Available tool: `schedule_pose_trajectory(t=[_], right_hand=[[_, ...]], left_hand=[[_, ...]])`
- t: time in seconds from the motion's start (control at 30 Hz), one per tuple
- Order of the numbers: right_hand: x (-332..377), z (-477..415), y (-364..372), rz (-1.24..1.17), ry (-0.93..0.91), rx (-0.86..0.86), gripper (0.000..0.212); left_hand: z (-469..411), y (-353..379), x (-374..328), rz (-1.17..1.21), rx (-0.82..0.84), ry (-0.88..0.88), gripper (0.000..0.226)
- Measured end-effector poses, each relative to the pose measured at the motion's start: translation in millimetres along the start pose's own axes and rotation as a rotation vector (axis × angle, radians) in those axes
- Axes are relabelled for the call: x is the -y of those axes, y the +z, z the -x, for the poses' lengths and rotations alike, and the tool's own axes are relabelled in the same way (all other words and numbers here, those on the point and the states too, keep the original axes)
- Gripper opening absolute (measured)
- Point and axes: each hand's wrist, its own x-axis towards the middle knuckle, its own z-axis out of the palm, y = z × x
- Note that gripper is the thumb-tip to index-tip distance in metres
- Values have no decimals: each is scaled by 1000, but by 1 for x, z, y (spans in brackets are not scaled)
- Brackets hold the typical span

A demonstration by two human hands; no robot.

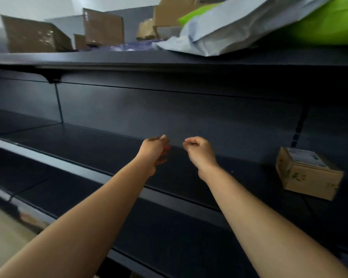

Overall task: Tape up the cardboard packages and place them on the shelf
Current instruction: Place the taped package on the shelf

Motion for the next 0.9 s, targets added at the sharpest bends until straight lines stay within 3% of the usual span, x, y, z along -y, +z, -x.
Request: schedule_pose_trajectory(t=[0.3, 0.9], right_hand=[[24, 38, 111, -67, 17, 151, 6], [71, 153, 297, -118, -27, 355, 10]], left_hand=[[32, -126, -6, 5, -160, 26, 18], [122, -343, -2, -10, -451, 6, 19]])
